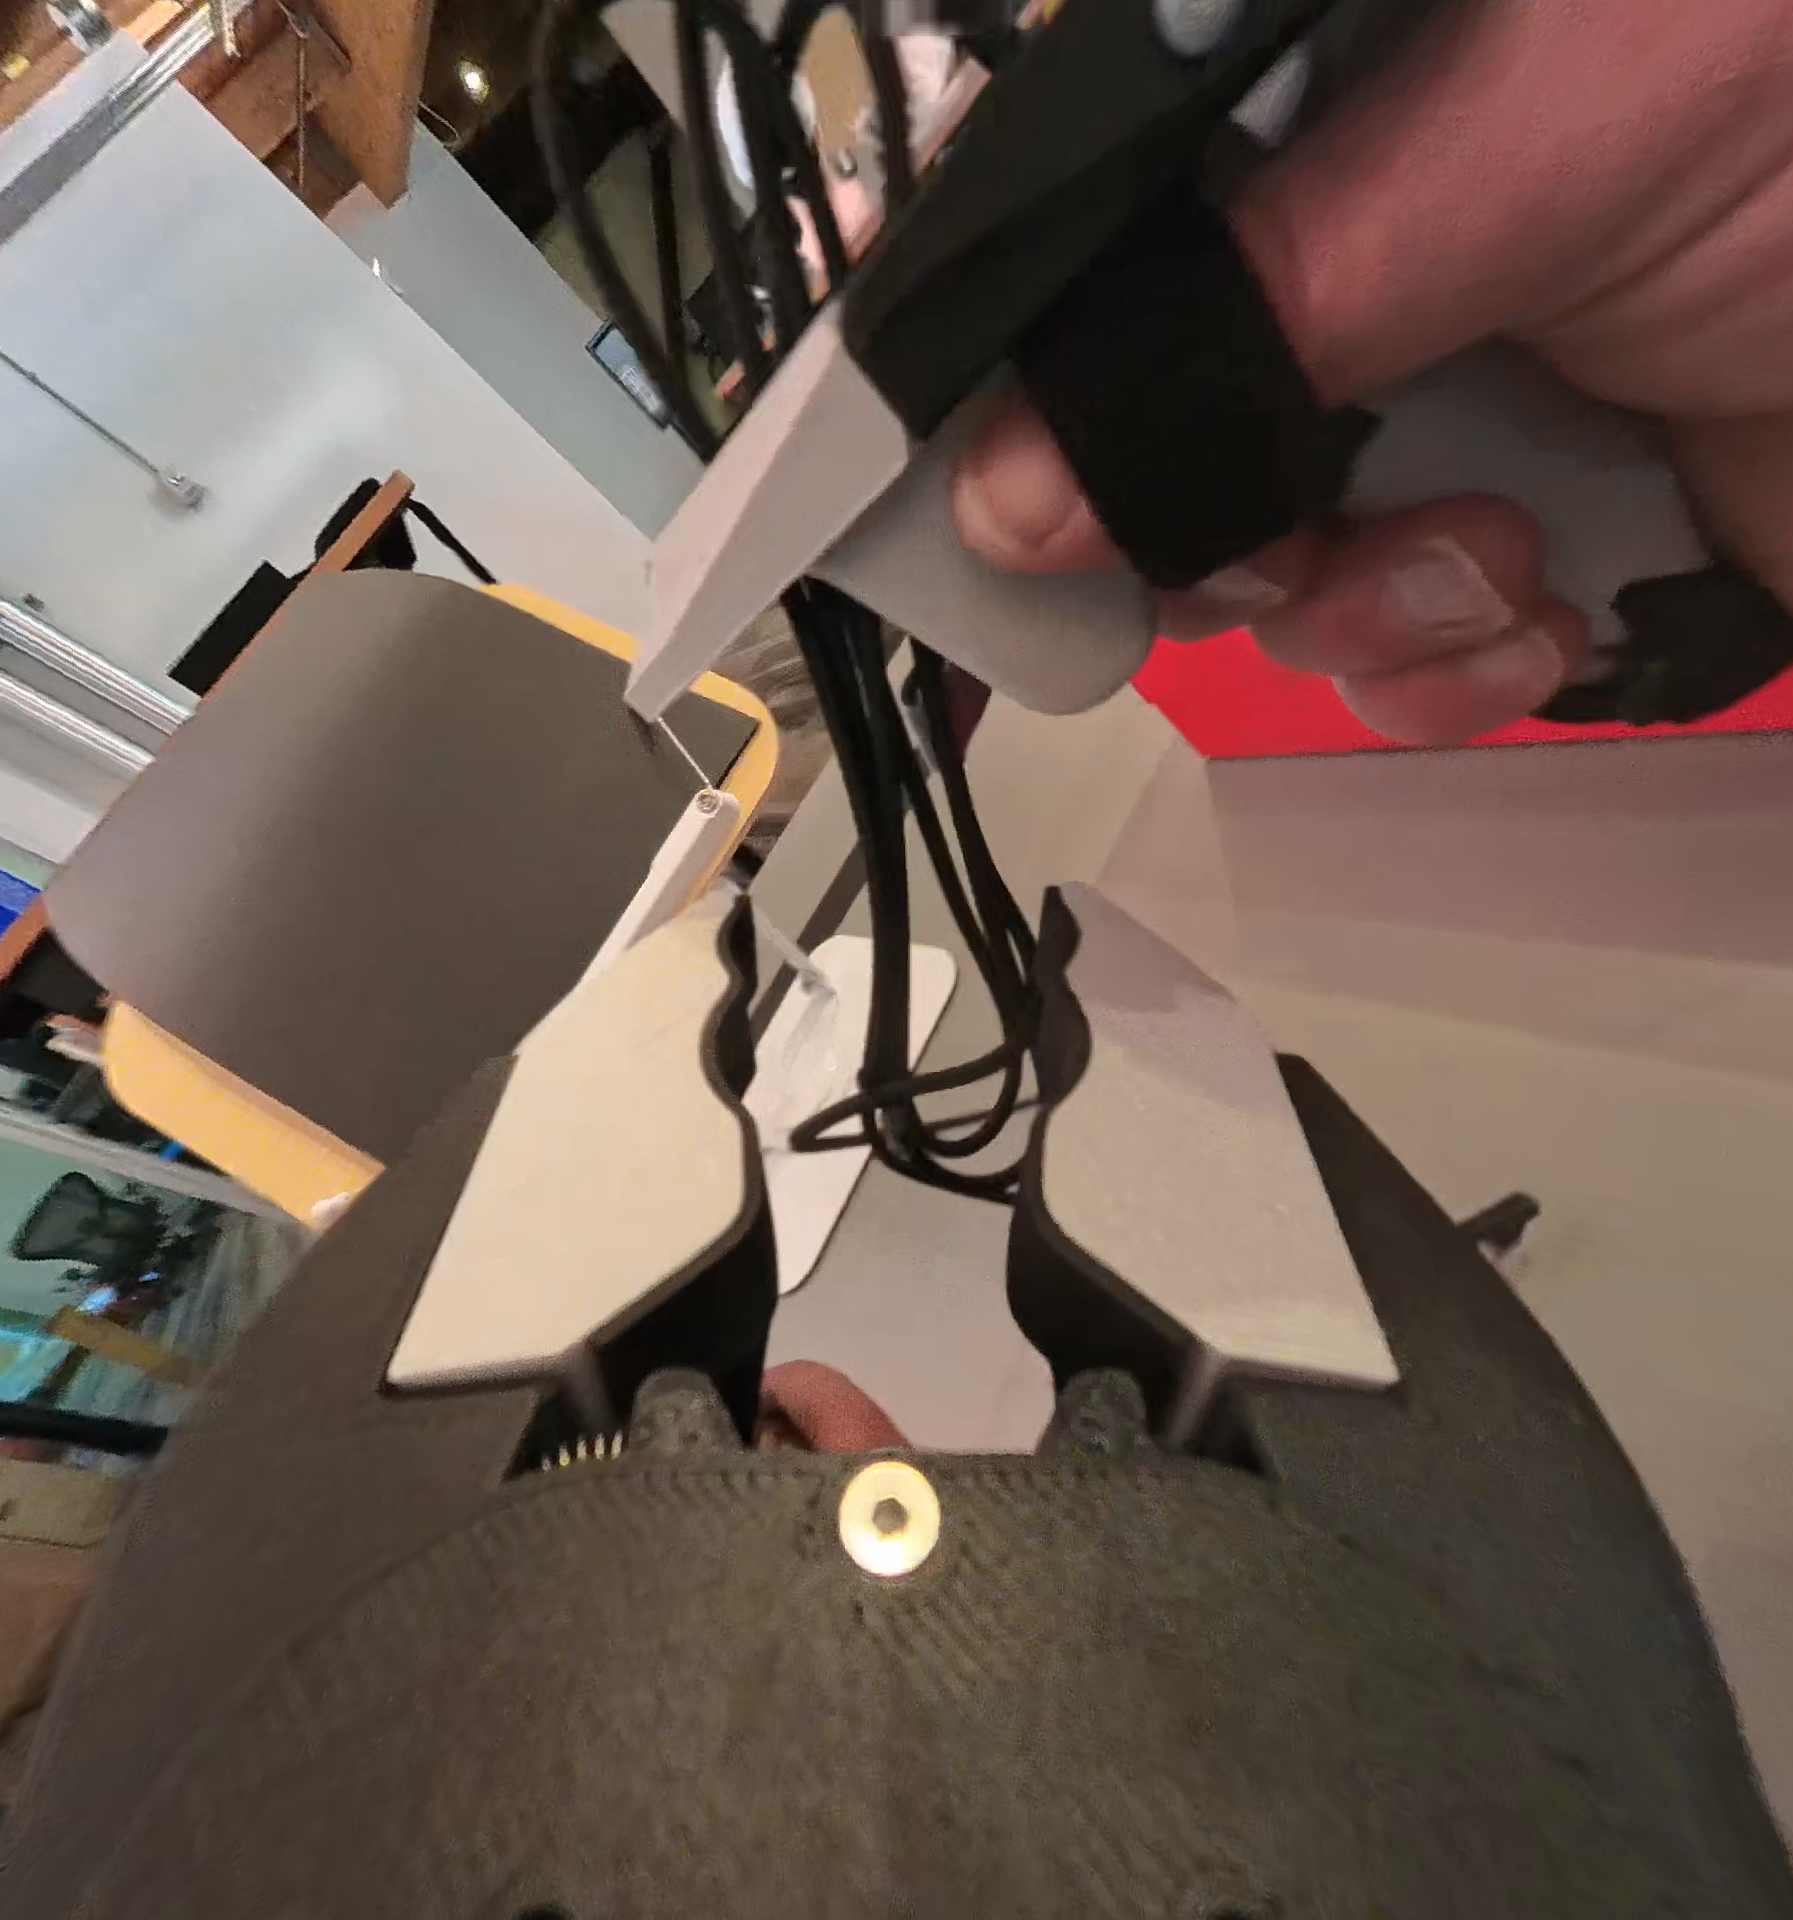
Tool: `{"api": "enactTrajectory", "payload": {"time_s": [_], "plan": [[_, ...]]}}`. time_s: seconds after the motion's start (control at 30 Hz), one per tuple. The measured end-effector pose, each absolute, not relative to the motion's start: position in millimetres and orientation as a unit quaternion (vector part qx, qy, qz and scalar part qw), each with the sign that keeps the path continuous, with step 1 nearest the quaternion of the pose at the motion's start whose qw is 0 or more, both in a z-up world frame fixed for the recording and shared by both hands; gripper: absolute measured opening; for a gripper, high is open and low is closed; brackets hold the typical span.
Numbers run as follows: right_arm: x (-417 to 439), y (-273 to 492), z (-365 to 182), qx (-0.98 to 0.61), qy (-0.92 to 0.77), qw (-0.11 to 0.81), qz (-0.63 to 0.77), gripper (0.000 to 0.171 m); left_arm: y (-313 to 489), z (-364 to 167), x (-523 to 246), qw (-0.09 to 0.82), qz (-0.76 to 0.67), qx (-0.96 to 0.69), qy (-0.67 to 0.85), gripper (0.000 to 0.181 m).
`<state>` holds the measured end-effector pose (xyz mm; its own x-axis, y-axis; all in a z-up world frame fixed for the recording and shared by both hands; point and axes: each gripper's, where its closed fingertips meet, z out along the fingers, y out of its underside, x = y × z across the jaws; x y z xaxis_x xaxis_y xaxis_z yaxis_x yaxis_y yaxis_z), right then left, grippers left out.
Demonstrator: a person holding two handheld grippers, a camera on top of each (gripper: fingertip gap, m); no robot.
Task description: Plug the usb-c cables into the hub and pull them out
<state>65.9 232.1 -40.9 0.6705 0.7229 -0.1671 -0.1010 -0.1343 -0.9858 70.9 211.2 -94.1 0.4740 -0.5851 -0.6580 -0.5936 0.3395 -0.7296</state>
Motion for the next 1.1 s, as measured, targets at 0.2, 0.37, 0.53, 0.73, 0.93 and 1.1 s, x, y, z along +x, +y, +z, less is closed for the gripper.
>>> {"api": "enactTrajectory", "payload": {"time_s": [0.2, 0.37, 0.53, 0.73, 0.93, 1.1], "plan": [[50, 223, -38, -0.676, -0.221, 0.601, 0.366, 0.0, 228, -98, 75, 0.657, 0.16, -0.537, 0.504, 0.033], [51, 223, -36, -0.675, -0.219, 0.595, 0.377, 0.0, 239, -86, 67, 0.683, 0.148, -0.547, 0.461, 0.007], [57, 216, -33, -0.683, -0.259, 0.588, 0.347, 0.047, 247, -82, 55, 0.673, 0.025, -0.605, 0.425, 0.004], [62, 168, -15, -0.639, -0.371, 0.612, 0.283, 0.038, 262, -73, 30, 0.64, -0.174, -0.666, 0.34, 0.005], [105, 175, 43, -0.592, -0.325, 0.732, 0.093, 0.057, 256, -67, 32, 0.63, -0.229, -0.662, 0.335, 0.006], [114, 220, -5, -0.682, -0.312, 0.656, 0.09, 0.033, 244, -62, 39, 0.622, -0.269, -0.655, 0.332, 0.006]]}}
